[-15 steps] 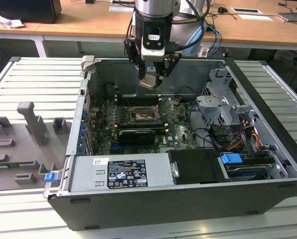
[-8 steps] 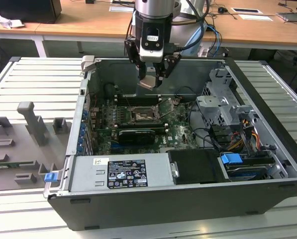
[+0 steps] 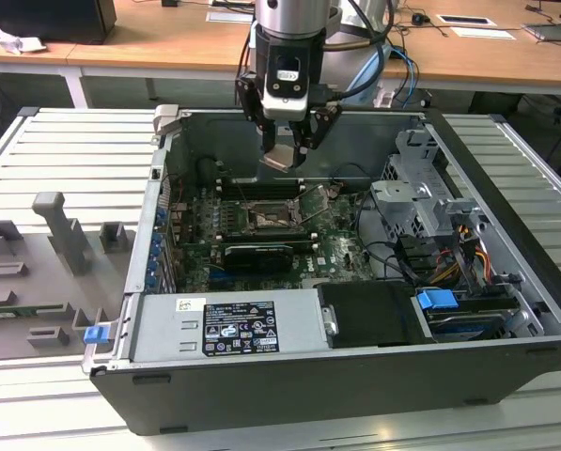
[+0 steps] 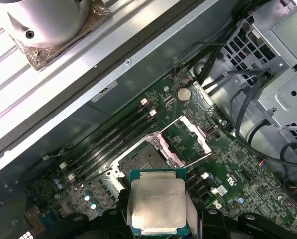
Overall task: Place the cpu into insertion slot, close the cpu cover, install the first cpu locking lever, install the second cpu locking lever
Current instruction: 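Place the cpu into insertion slot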
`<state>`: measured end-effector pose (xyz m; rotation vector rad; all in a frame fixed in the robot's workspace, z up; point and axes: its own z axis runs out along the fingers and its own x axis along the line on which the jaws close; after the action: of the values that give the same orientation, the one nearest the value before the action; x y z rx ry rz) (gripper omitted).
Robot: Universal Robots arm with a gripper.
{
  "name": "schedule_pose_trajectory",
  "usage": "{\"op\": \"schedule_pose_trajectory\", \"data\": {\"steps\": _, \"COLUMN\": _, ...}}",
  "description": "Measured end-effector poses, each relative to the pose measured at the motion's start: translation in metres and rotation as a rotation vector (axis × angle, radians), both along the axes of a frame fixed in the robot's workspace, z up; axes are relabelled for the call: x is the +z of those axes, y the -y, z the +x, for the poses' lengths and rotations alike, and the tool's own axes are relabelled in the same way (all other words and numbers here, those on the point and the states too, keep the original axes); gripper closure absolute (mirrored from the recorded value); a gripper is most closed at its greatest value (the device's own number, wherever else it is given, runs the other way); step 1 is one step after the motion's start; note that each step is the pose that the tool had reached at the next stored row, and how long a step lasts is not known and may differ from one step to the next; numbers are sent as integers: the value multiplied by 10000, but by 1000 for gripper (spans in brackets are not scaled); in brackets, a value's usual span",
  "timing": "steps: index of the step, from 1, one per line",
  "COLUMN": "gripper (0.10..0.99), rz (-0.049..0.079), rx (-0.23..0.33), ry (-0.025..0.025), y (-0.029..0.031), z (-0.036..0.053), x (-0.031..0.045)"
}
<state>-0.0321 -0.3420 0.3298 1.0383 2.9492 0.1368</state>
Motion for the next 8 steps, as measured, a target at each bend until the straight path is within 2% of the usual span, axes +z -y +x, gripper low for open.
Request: {"op": "schedule_pose_trajectory", "data": {"steps": 8, "gripper": 561, "rz": 0, "rx": -287, "ry": 0, "y": 0, "z": 0, "x": -5}}
